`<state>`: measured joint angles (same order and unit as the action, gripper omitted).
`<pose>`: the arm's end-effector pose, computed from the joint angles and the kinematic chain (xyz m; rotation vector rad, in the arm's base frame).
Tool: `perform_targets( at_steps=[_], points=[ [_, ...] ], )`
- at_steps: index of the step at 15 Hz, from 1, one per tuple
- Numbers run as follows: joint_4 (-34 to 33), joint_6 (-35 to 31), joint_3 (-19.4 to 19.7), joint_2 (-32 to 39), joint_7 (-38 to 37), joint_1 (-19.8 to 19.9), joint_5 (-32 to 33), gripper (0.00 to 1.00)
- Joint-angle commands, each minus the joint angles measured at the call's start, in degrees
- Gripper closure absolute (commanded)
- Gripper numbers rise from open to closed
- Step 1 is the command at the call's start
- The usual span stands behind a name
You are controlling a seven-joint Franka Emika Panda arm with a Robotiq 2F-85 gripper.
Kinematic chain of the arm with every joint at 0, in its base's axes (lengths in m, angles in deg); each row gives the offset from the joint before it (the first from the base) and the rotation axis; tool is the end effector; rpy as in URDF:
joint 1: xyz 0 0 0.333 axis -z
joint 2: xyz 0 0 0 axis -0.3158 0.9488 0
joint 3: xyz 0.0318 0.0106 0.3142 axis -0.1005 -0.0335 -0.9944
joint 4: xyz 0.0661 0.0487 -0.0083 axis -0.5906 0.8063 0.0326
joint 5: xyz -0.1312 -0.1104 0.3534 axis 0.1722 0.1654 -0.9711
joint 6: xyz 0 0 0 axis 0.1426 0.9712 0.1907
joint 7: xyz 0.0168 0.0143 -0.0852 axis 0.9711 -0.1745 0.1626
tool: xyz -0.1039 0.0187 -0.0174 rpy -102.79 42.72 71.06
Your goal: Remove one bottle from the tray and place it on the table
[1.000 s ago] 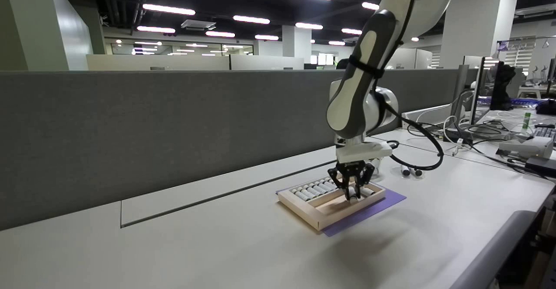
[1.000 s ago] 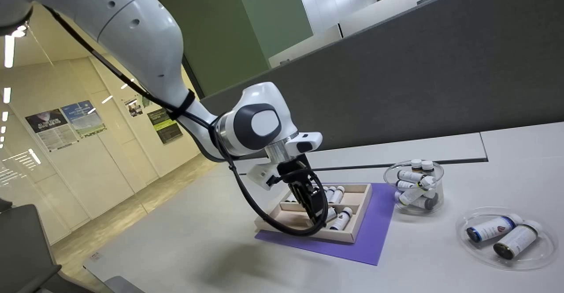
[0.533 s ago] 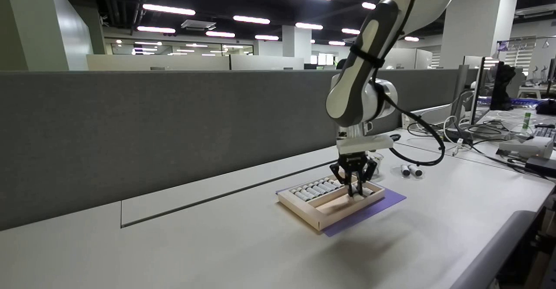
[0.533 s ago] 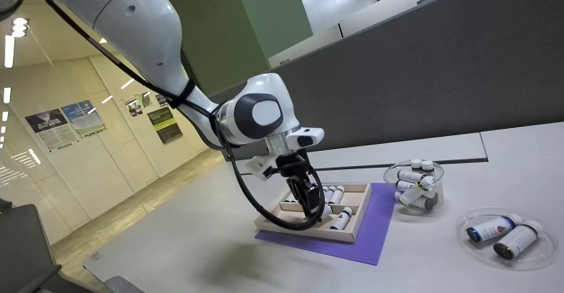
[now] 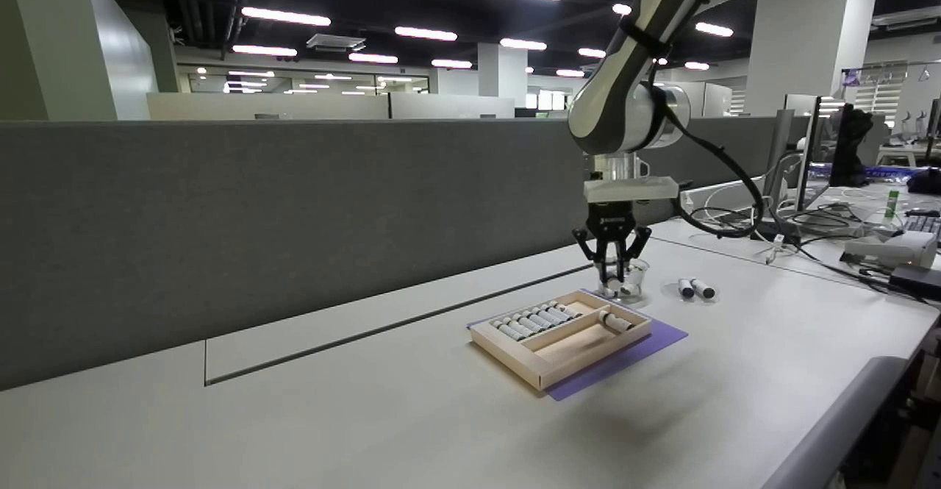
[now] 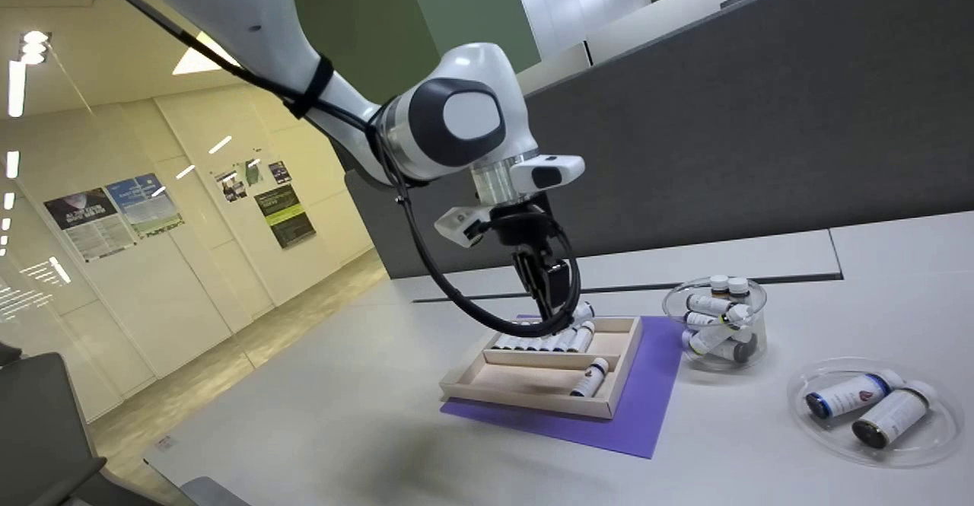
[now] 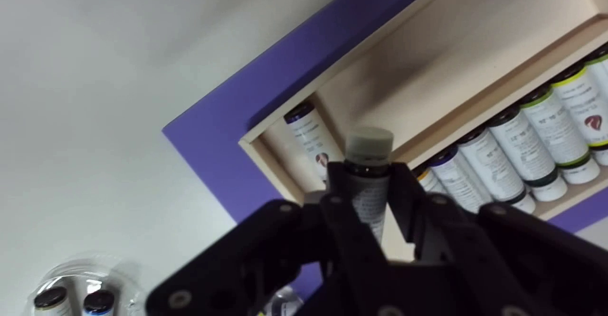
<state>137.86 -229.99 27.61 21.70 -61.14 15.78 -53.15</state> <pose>0.5775 -0.0719 0.1906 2.9572 -1.0268 -0.1210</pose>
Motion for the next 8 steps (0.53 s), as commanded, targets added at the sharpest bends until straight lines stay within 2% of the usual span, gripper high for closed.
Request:
perform_targets(
  at_steps=[1, 8],
  points=[
    [-0.1, 1.7, 1.3, -0.9, 0.8, 3.8, 0.5, 0.95],
    [1.5, -1.5, 4.4, 1.9, 1.6, 9.0, 0.6, 0.95]
  ],
)
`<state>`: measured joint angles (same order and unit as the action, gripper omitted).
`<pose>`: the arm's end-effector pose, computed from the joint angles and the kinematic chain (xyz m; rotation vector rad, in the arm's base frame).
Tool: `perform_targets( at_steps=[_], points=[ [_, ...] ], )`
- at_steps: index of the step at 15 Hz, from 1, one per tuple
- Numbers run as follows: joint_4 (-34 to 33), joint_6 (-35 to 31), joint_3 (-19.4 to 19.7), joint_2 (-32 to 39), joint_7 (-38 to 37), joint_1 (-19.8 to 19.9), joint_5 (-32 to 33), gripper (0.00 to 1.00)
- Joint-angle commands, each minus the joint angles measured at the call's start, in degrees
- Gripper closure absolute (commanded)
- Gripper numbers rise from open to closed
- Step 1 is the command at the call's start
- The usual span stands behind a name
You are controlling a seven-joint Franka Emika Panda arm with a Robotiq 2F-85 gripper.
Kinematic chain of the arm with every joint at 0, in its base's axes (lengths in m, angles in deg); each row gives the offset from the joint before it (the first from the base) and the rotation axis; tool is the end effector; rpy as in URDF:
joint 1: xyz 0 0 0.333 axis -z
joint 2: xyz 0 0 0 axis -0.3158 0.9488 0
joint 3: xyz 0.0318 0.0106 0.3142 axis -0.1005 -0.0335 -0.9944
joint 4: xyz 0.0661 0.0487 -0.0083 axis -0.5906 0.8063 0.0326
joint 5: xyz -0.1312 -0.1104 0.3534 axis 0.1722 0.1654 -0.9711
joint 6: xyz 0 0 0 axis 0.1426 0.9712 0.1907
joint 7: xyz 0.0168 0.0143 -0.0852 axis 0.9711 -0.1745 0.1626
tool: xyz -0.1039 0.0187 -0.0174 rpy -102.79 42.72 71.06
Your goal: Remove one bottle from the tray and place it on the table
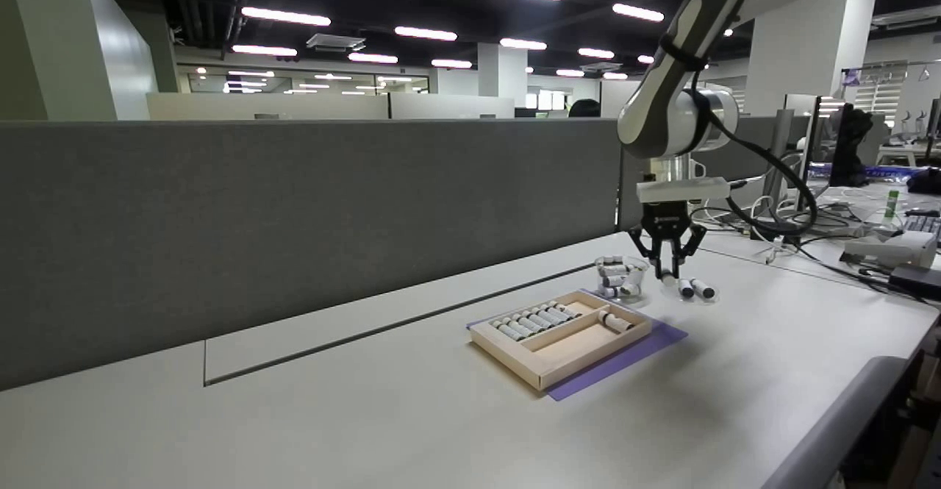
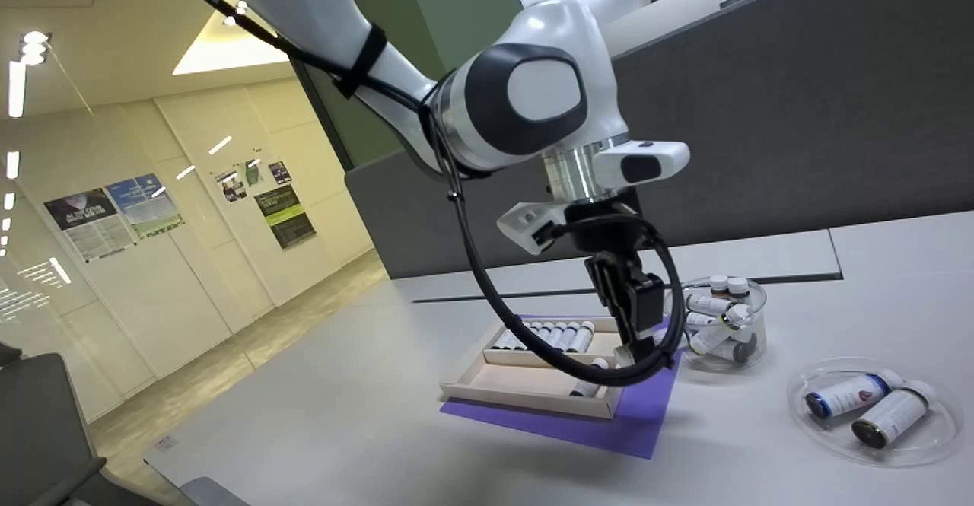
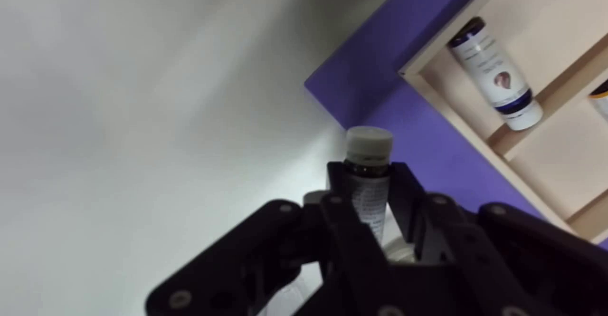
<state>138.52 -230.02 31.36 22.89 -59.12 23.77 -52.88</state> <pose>0.5443 -0.1868 0.1784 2.8358 -1.2476 -0.1544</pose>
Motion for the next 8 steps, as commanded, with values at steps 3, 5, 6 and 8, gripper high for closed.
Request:
perform_targets(
  at_steps=[3, 5, 6, 8],
  points=[
    [2.3, -5.9, 1.2, 2.5, -0.7, 1.3, 0.5, 0.95],
    [3.2, -9.5, 0.9, 3.9, -0.2, 1.4, -0.2, 0.95],
    [3.4, -10.9, 1.0, 4.9, -0.4, 1.1, -0.1, 0.95],
    [3.6, -12.7, 1.1, 6.5, -0.5, 0.7, -0.4, 0.95]
  ],
)
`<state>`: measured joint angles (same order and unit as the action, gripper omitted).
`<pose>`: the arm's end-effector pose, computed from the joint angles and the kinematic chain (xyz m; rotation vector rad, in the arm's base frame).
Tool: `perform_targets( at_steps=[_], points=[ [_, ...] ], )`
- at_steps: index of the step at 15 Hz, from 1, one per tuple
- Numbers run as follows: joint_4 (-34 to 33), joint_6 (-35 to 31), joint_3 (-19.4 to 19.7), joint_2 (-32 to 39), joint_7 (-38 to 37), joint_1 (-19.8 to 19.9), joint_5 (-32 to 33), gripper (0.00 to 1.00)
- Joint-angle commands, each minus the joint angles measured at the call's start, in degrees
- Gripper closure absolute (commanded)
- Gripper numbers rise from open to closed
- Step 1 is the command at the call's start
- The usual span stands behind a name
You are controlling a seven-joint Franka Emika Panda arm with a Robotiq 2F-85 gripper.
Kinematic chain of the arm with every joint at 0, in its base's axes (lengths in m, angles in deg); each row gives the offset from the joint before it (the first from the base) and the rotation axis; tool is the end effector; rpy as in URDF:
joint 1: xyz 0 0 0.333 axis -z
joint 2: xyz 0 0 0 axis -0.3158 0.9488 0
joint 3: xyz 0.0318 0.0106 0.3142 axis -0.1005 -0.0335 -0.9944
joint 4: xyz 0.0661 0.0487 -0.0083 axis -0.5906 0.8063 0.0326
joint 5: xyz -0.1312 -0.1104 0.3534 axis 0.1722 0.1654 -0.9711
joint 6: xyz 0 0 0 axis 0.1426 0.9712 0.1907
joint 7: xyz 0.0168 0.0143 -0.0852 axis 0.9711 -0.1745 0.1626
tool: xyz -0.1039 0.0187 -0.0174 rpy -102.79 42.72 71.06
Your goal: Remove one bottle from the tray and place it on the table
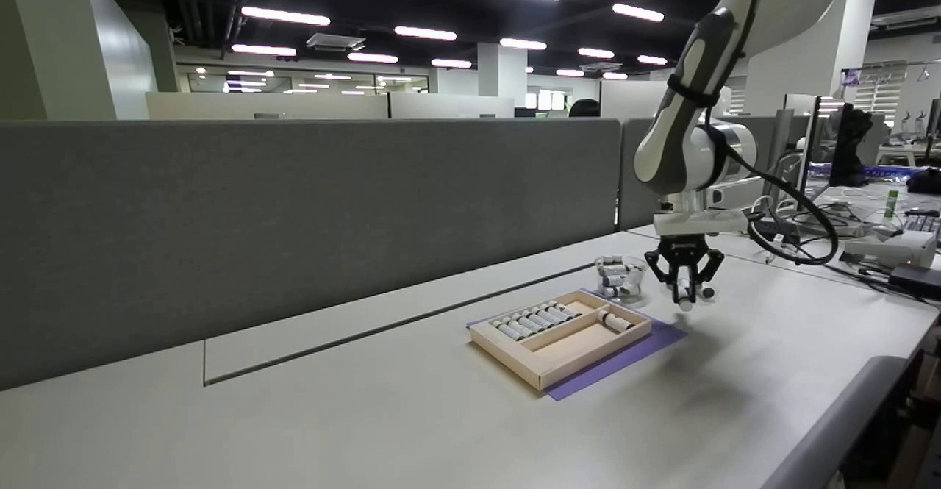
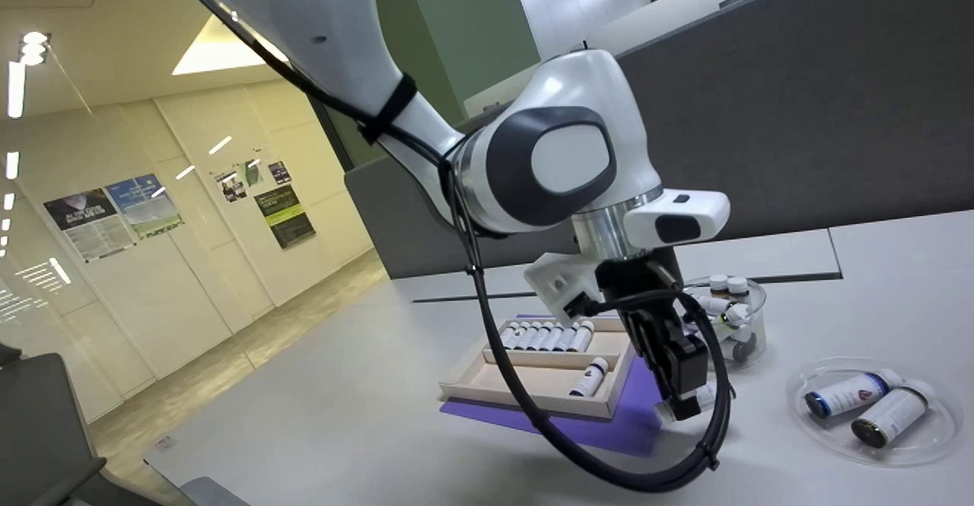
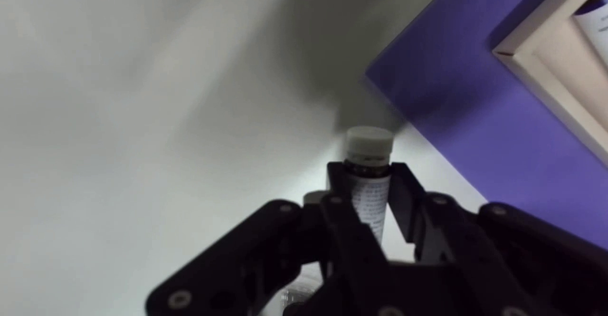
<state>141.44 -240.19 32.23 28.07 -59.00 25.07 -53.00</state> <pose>0.5189 -0.2088 0.1270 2.7798 -1.2798 -0.0873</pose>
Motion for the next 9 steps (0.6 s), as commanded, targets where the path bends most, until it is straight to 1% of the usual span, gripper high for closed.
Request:
perform_targets(
  at_steps=[1, 4, 5, 6, 7, 9],
  points=[
    [0.7, -3.1, 0.1, 1.9, -0.5, -0.7, -0.5, 0.95],
    [0.5, -4.1, 0.2, 3.3, -0.6, -1.2, -0.8, 0.95],
    [0.4, -3.9, 0.2, 3.5, -0.7, -1.2, -1.0, 0.90],
    [0.3, -3.7, 0.2, 3.4, -0.8, -1.3, -1.2, 0.54],
    [0.1, -2.1, -0.6, 2.5, -0.2, -0.5, -2.0, 0.52],
    [0.3, -1.6, -1.1, 0.5, 0.3, -0.3, -3.0, 0.40]
  ],
)
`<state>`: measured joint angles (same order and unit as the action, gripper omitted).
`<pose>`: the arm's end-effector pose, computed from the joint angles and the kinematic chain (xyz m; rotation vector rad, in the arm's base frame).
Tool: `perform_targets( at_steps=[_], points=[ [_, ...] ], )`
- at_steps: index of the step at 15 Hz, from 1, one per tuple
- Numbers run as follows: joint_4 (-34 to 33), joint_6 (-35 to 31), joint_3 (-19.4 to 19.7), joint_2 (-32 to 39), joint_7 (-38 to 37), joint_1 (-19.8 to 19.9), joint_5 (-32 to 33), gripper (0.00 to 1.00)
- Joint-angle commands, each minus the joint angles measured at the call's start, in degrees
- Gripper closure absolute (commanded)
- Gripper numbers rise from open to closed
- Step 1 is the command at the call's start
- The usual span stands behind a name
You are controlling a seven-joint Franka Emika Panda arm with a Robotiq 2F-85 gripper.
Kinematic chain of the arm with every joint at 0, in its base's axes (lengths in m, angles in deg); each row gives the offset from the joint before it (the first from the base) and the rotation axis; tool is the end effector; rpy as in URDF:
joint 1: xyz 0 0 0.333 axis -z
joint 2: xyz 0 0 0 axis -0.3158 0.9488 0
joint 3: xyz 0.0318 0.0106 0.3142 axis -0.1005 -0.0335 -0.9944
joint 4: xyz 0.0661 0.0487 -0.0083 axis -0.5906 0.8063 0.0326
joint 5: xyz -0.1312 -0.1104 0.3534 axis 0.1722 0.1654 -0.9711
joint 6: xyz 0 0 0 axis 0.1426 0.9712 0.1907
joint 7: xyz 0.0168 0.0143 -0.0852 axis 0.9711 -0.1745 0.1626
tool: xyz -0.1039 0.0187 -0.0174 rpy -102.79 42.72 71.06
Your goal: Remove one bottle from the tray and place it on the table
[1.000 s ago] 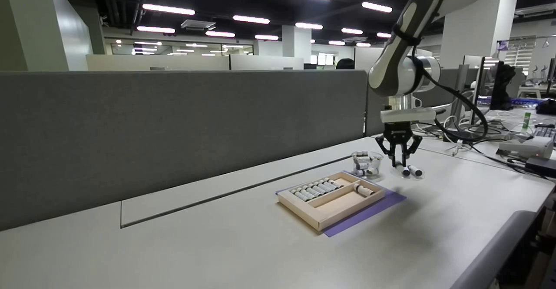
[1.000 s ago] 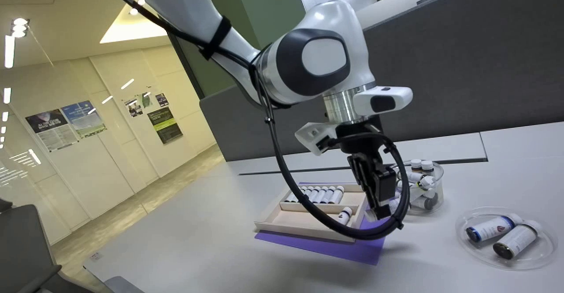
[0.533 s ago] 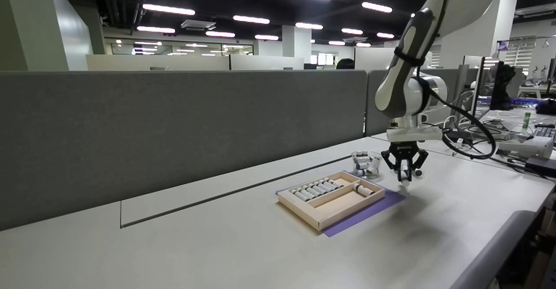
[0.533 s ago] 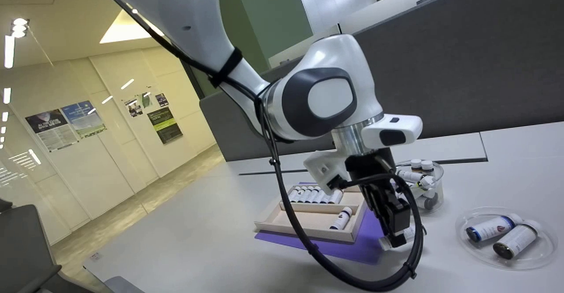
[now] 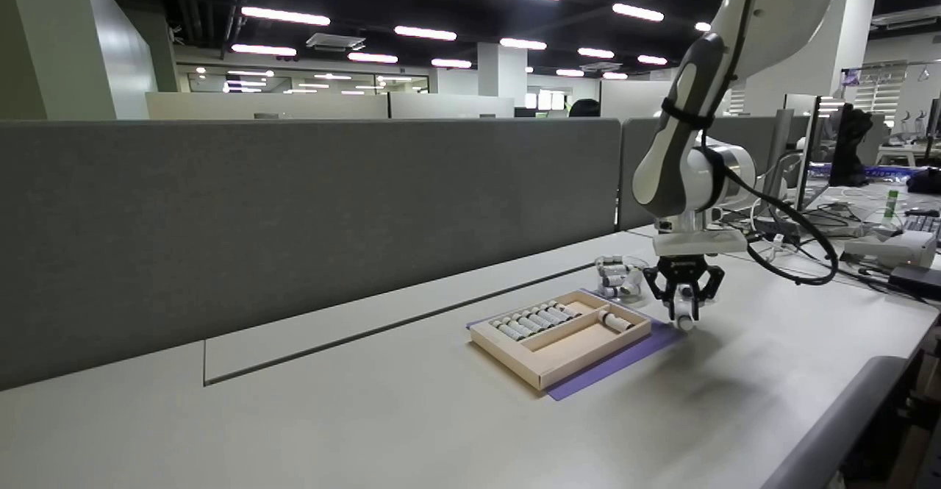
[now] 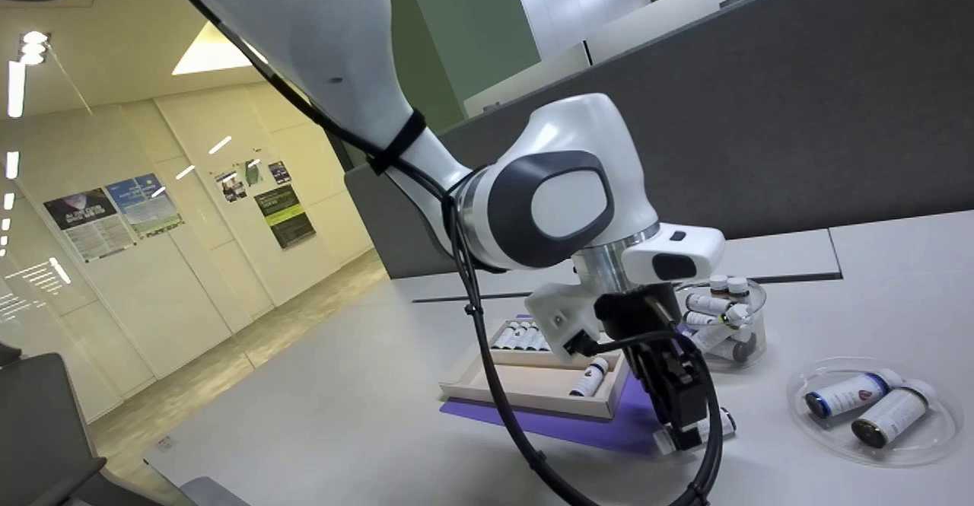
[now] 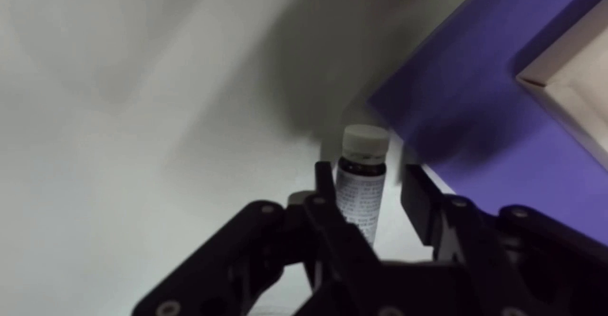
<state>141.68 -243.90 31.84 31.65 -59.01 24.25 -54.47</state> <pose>0.5139 -0.1992 0.0970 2.7737 -1.2756 -0.0839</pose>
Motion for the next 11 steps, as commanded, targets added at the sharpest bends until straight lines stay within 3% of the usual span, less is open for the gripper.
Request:
perform_targets(
  at_steps=[1, 5, 6, 8, 11],
  points=[
    [0.2, 2.3, -0.7, -4.3, 0.5, 0.4, -1.6, 0.31],
    [0.9, 8.3, -3.3, -12.1, 4.2, 2.4, -3.7, 0.03],
    [-0.4, 4.3, -1.8, -7.0, 1.8, 0.7, -2.2, 0.21],
    [-0.3, 7.4, -2.6, -10.5, 3.0, 1.4, -2.8, 0.05],
    [0.3, 7.8, -2.8, -11.6, 3.5, 1.7, -2.8, 0.03]
  ],
)
